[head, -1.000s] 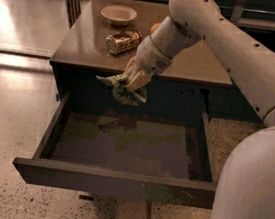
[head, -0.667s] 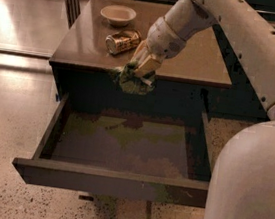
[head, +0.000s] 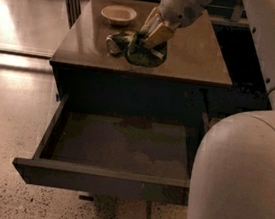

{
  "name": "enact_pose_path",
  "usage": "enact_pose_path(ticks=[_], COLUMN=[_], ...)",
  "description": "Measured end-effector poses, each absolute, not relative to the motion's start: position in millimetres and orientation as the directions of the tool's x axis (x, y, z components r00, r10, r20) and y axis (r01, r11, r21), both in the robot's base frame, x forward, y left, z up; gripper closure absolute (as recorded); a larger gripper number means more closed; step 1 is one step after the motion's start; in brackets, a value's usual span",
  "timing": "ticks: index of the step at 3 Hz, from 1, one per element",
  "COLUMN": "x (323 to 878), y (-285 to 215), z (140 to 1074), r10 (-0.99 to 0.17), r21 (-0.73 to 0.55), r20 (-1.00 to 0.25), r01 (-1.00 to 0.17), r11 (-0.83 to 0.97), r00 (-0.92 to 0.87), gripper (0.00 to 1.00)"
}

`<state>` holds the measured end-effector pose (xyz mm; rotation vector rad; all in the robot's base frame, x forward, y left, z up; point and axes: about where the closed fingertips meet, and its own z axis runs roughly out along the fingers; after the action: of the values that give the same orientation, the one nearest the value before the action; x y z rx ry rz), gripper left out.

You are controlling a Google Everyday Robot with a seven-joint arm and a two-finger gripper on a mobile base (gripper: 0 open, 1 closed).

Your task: Pick green jalapeno chip bag from top drawer and place on counter

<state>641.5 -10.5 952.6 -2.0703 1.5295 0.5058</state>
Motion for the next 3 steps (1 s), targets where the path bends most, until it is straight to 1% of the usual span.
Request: enact_pose_path(ticks=[1,3], x=[651.0,668.9], y=[-4.6,4.7], z=[996.0,1004.8], r10=[-0.763,-0.749], r21=[-0.261,-0.321], r20=[-0.560,-0.575], r01=[-0.943,-0.933], r11=[-0.206,-0.165], r00=[0.322,0.330], gripper=[1.00,1.00])
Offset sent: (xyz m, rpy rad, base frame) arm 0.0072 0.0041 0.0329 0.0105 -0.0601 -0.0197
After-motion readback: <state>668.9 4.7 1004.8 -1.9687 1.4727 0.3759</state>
